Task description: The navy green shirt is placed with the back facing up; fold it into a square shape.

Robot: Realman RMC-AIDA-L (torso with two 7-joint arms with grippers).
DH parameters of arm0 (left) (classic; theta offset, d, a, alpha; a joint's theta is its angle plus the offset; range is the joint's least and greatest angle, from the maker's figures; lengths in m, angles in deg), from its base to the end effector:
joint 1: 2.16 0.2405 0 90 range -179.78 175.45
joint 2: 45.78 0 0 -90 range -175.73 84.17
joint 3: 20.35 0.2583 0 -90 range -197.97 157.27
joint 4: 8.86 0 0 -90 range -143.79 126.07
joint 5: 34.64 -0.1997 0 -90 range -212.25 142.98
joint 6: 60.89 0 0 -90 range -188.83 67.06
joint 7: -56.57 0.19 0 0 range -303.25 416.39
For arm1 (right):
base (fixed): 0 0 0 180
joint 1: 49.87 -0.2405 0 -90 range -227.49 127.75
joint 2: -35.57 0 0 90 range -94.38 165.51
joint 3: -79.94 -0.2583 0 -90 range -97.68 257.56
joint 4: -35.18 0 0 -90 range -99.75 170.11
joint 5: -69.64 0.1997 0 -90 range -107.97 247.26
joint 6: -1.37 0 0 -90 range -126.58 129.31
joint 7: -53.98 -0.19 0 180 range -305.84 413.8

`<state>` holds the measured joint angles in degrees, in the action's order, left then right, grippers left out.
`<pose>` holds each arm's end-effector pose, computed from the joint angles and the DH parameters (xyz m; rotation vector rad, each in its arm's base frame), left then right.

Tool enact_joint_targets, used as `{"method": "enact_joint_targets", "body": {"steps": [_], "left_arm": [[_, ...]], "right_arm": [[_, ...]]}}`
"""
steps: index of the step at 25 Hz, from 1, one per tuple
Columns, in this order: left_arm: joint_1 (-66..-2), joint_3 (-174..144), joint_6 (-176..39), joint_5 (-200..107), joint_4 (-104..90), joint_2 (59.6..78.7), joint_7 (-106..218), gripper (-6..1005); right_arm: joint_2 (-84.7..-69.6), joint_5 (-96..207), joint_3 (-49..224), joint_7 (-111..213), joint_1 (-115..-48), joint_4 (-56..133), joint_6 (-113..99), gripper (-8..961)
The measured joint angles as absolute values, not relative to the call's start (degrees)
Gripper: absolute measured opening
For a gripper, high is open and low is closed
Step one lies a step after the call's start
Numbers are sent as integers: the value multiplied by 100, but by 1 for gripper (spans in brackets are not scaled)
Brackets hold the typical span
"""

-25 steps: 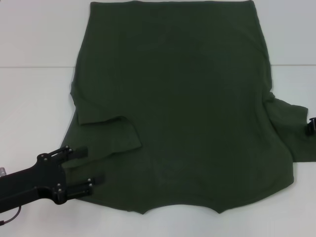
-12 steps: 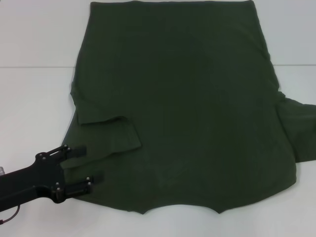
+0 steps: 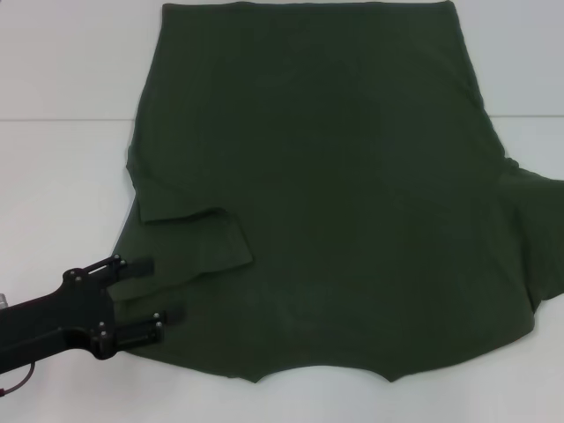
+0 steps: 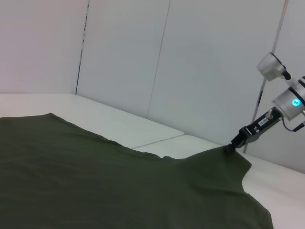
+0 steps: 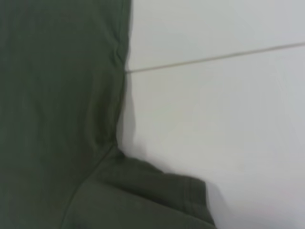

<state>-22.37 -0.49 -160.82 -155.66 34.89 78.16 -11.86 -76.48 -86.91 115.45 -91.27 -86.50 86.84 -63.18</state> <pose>-0.2834 0.2817 -0.0178 -2.5196 -0.6198 -0.8042 0.3562 0.4231 0.0877 -1.7807 1.4655 0.0163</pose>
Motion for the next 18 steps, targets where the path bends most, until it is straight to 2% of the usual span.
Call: {"method": "enact_joint_targets", "body": {"steps": [5,18], "left_arm": [[-2238,-36,-16082,-15566,3505,7814,-1188,863],[-2238,-50,-16070,-15601,3509,7814,-1187,861]], "right_arm": [[-7643,-8687,11569,-9099,-8841,8747,-6305,41],[-7840,-8687,12020,-9023,-9452,8753,-6591,43]]}}
